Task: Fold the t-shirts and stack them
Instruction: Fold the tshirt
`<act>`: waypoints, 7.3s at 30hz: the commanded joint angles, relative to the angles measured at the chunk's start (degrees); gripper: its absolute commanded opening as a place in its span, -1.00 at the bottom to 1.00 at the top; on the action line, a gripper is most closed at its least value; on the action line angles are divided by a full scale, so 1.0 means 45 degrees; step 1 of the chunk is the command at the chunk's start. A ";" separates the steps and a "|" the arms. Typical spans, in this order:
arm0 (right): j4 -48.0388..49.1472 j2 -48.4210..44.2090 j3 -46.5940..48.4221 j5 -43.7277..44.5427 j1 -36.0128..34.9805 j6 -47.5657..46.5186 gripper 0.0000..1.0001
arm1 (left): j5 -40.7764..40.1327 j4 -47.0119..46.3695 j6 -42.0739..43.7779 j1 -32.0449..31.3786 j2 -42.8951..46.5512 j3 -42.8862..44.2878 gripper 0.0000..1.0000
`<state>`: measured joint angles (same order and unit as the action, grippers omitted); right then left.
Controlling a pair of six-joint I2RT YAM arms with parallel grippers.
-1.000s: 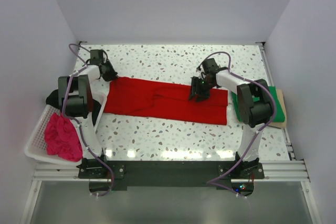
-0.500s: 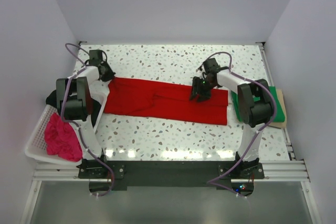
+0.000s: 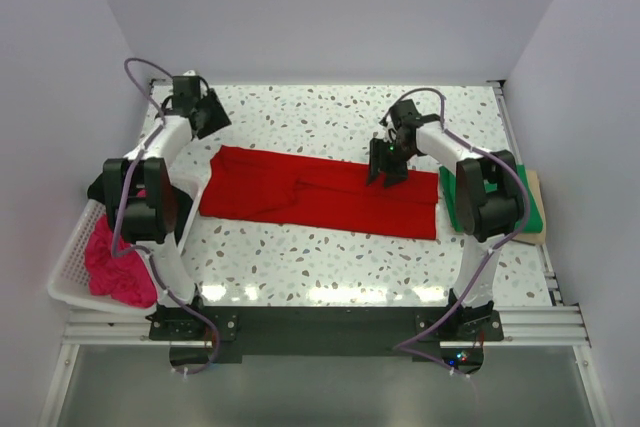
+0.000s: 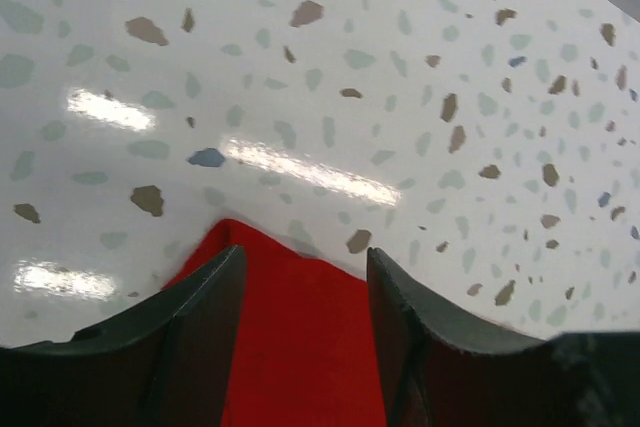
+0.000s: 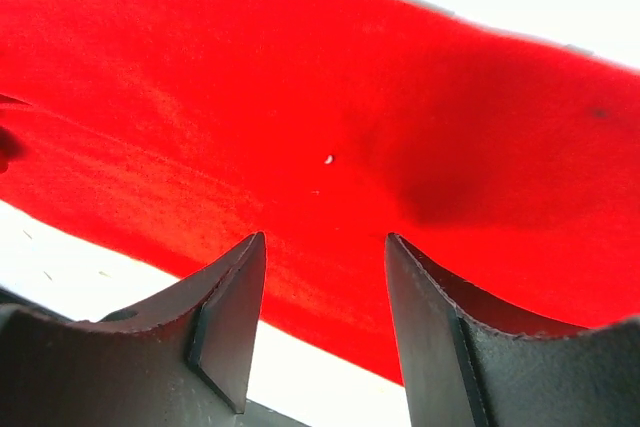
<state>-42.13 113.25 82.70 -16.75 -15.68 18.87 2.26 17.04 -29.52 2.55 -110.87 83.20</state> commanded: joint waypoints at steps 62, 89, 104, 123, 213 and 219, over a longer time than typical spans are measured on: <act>0.1471 0.0476 -0.1855 0.0188 -0.6084 0.6704 0.11 | 0.6194 -0.0562 0.2791 -0.3670 -0.8915 0.6979 0.11; -0.1442 -0.5066 -0.4854 0.1166 -0.6261 0.3423 0.21 | 0.3856 -0.1759 0.1342 -0.4764 -0.0411 0.1757 0.22; 0.2075 -0.6202 -0.8141 -0.0690 -0.6320 0.3520 0.08 | 0.0142 0.0529 -0.0607 -0.6854 0.7623 -0.8560 0.21; 0.2917 -0.5909 -0.9158 -0.0593 -0.6320 0.3267 -0.60 | 0.0610 0.1039 -0.3928 -0.9276 1.0477 -1.2511 0.20; -0.0325 0.2468 0.5782 0.2062 -0.1906 0.2075 -1.00 | 0.2250 -0.1813 0.0582 -0.3438 0.0987 -0.1889 -1.00; -0.0345 0.3270 0.6720 0.2102 -0.1671 0.2270 -0.94 | 0.2719 -0.2340 0.0992 -0.3125 0.0010 -0.0990 -0.27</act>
<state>-43.24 127.22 109.32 -8.27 -23.90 28.93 12.03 10.72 -27.70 -12.64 -109.91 75.02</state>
